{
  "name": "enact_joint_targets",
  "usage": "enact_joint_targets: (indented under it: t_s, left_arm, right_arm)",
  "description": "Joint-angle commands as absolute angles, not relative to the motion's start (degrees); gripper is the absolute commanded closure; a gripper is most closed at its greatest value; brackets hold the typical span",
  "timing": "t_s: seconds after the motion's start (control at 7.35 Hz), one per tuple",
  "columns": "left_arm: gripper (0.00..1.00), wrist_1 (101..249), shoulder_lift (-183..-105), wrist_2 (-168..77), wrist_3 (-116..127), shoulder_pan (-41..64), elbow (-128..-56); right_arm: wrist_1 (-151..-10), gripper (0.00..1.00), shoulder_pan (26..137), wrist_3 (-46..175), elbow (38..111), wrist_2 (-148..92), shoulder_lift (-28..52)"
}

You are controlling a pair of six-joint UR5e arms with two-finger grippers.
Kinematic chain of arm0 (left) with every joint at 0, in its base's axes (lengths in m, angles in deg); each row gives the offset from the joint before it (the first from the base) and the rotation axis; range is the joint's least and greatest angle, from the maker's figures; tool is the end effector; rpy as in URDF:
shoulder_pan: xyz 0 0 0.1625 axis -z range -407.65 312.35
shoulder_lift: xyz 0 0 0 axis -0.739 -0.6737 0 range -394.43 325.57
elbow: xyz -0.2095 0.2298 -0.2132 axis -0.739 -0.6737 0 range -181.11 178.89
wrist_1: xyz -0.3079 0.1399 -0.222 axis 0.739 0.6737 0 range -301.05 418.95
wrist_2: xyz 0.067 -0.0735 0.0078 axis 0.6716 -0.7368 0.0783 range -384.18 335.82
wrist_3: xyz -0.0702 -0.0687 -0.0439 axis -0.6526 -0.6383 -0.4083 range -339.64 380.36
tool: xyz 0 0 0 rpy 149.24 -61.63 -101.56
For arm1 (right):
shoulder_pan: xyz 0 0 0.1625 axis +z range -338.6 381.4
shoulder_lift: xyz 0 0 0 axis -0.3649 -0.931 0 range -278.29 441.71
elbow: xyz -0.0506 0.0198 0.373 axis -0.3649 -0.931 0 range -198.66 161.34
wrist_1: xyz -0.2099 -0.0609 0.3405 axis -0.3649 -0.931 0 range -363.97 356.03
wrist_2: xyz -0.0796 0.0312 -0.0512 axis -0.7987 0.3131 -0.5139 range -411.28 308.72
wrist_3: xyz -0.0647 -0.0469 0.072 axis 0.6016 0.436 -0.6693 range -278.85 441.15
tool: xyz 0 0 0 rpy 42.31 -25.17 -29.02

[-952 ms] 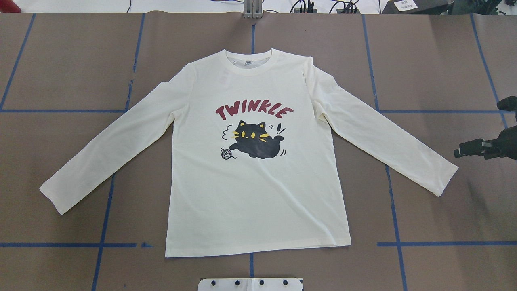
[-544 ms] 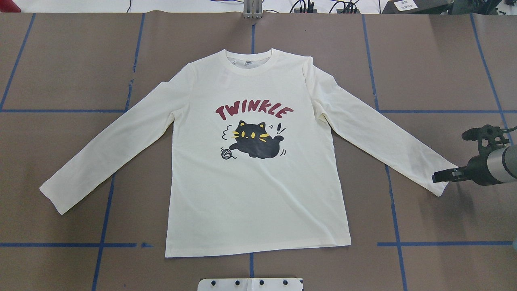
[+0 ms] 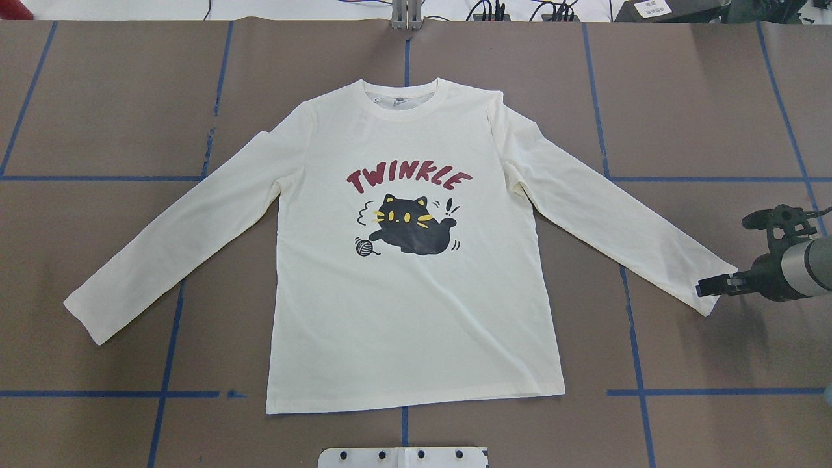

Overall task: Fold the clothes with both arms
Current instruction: 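Lower the right gripper and grasp the cuff of the nearer sleeve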

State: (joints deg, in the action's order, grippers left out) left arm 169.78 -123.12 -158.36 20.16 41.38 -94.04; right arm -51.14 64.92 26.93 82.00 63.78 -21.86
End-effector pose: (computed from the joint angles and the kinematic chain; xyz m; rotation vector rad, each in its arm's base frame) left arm -0.0499 -0.4958 0.5618 0.3644 0.7650 0.1636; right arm -0.2529 -0.3611 0.5590 0.1143 -0.7946 -0.0245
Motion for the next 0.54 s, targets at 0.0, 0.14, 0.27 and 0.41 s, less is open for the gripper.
enact_joint_targets:
  t_s: [0.0, 0.14, 0.27, 0.41]
  left_arm:
    - [0.0, 169.8, -123.1, -158.4, 20.2, 41.4, -94.1]
    - [0.0, 169.8, -123.1, -158.4, 20.2, 41.4, -94.1]
    - [0.0, 169.8, -123.1, -158.4, 20.2, 41.4, -94.1]
    - [0.0, 169.8, -123.1, -158.4, 20.2, 41.4, -94.3]
  right_arm:
    - [-51.2, 0.04, 64.9, 26.9, 81.5, 63.8, -21.7]
    - [-51.2, 0.15, 64.9, 26.8, 81.4, 63.8, -21.7]
    - [-51.2, 0.31, 64.9, 26.9, 81.3, 63.9, -21.6]
    - [-51.4, 0.54, 64.9, 26.9, 81.3, 63.9, -21.6]
